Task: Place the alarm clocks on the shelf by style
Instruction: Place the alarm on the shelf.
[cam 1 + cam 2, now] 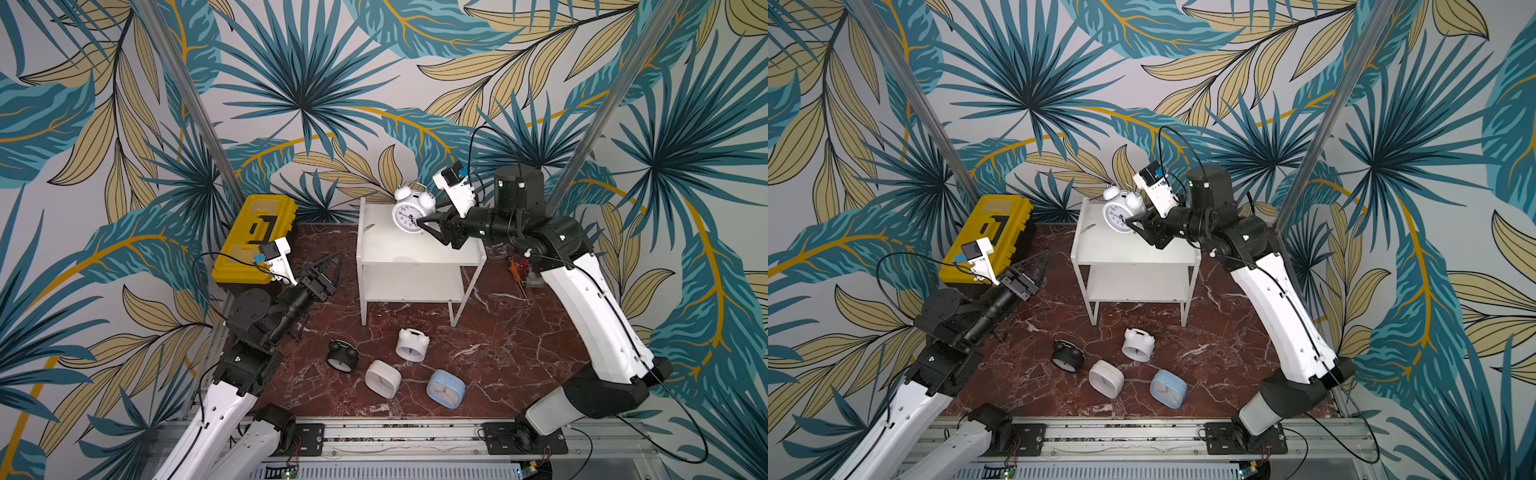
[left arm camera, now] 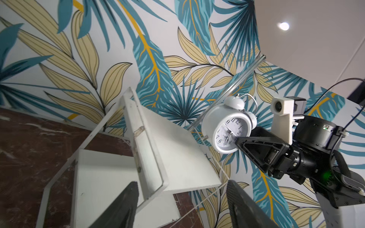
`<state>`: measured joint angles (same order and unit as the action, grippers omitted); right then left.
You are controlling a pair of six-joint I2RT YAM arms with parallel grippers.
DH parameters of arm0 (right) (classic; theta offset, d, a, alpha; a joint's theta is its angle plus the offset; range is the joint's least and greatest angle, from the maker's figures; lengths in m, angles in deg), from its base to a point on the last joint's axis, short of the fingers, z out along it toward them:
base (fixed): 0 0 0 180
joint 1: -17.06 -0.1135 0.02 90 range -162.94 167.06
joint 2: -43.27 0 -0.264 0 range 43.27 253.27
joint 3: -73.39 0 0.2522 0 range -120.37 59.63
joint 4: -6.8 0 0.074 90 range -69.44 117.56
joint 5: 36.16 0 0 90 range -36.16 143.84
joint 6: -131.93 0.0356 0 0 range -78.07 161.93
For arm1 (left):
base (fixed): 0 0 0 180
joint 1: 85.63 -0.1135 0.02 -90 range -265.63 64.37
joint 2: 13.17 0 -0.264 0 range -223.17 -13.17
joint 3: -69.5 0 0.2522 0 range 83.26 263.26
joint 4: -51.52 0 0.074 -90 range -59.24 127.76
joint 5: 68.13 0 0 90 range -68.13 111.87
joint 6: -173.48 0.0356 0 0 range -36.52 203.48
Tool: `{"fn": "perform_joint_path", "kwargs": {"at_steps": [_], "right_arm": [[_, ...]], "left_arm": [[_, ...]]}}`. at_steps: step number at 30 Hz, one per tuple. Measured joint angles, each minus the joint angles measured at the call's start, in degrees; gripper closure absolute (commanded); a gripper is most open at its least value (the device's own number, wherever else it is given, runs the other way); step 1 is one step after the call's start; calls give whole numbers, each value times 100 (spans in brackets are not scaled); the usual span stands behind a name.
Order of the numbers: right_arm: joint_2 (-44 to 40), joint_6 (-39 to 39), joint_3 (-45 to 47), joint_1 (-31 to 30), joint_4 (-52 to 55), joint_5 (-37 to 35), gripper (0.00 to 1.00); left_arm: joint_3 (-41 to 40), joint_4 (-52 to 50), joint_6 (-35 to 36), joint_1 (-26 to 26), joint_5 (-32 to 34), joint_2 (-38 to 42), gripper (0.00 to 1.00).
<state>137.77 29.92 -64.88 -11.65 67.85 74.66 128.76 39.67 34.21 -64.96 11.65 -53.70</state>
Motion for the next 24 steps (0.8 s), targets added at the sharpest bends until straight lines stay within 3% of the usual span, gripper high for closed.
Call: {"fn": "perform_joint_path", "kwargs": {"at_steps": [8,20,24], "right_arm": [[1423,-216,-1130,55,70,367,72],[2026,-223,-1493,55,166,968,70],[2028,-247,-1517,55,234,1029,57]], "left_arm": [[-315,-750,-114,0,92,243,34],[-555,-813,-111,0,-9,291,37],[-588,-785,-109,0,-11,264,37]]}}
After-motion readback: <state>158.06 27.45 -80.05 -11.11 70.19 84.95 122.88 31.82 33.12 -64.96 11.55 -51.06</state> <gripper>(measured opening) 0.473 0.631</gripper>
